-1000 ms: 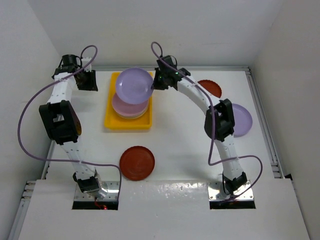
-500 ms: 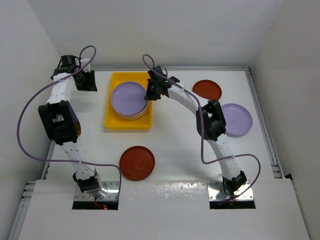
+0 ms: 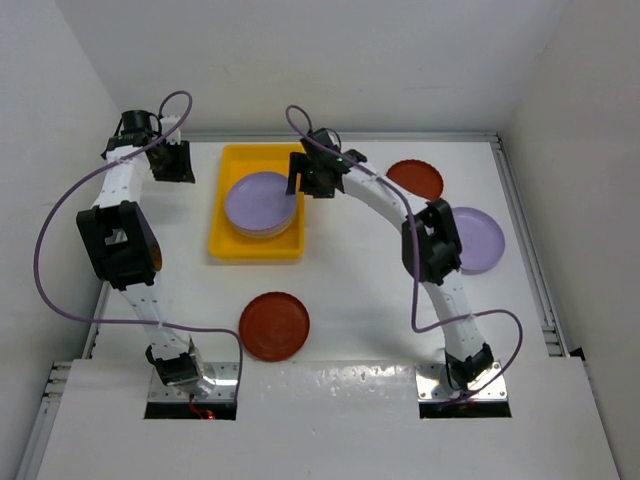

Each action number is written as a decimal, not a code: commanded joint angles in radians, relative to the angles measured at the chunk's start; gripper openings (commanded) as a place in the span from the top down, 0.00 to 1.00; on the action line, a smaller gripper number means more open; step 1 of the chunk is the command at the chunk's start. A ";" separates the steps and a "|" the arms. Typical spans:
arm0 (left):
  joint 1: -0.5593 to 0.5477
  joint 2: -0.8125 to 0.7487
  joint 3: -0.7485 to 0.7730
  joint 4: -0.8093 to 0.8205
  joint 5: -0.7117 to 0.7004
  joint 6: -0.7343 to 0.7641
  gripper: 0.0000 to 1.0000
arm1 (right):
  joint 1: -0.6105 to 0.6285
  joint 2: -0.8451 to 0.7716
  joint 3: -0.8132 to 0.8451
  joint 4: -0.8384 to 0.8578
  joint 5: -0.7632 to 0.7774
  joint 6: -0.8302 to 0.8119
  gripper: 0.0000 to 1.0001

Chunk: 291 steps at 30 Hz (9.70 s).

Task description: Place the plates into the plastic bin on the countertop

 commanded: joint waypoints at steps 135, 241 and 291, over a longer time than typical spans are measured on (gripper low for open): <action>-0.078 -0.226 -0.042 -0.106 0.181 0.245 0.40 | 0.020 -0.158 0.017 -0.004 -0.030 -0.168 0.23; -0.232 0.085 0.345 -0.171 -0.116 0.079 0.62 | -0.677 -0.111 -0.441 0.110 0.057 0.386 1.00; -0.118 -0.050 0.270 -0.111 -0.099 0.019 0.29 | 0.042 0.061 0.103 0.097 0.044 -0.127 0.67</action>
